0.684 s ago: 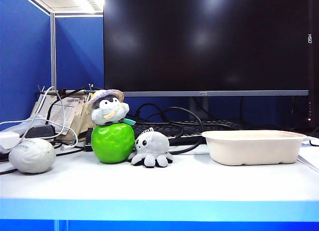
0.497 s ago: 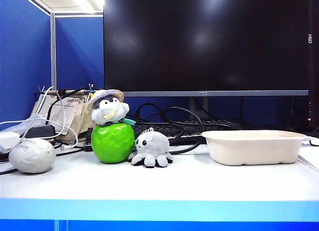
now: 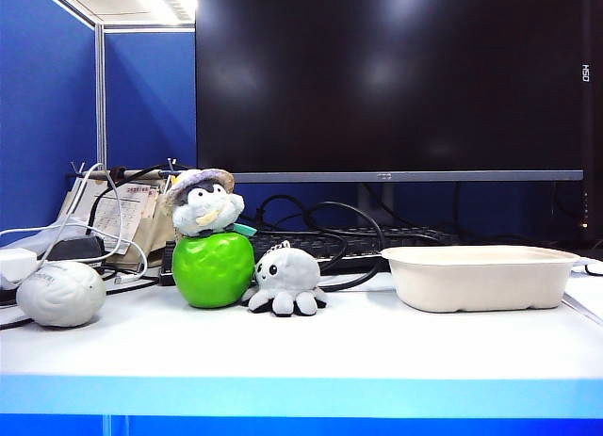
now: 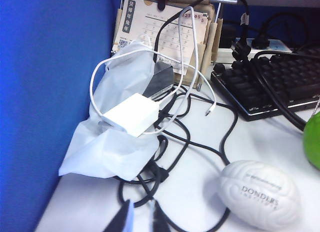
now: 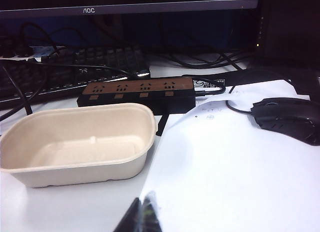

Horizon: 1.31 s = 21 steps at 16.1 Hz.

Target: Identity fluffy octopus among items on the table, put them into the paper lunch box.

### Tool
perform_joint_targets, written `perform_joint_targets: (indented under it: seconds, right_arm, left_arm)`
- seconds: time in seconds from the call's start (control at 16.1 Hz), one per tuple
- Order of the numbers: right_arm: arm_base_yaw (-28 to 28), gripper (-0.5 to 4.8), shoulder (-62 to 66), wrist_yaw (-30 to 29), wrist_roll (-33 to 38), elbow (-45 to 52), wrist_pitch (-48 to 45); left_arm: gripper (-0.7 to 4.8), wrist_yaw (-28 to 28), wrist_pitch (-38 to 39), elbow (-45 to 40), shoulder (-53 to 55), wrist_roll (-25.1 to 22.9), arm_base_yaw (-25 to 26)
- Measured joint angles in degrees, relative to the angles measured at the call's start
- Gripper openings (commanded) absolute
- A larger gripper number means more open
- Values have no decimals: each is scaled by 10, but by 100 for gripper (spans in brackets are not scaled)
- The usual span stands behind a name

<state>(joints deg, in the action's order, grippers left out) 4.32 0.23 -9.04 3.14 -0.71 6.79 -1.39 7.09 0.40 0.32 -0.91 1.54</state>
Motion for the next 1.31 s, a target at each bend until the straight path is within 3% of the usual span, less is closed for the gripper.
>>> perform_joint_targets:
  seconds: [0.19,0.37,0.62,0.87,1.06,1.12,1.31]
  right_arm:
    - [0,3,0,0,38,0,0]
    - [0,3,0,-4,61,0,0]
    - [0,15,0,-73,78,-7,-32]
    - [-1,23,0,-75,109,-72,-48]
    - [-1,23,19,-77,168,-137,-43]
    - [0,23,52,-101,180,-175,-28]
    - [0,23,166,-183,183,-250,-9]
  left_arm:
    - [57,-18,0,0,0,37,0]
    - [57,-78,0,0,0,69,0]
    - [57,-154,-59,3,0,90,0]
    - [62,-158,-119,42,0,186,0]
    - [62,-163,-125,69,0,291,0]
    - [62,-190,-125,73,0,334,0]
    - [62,-229,-118,79,1,400,0]
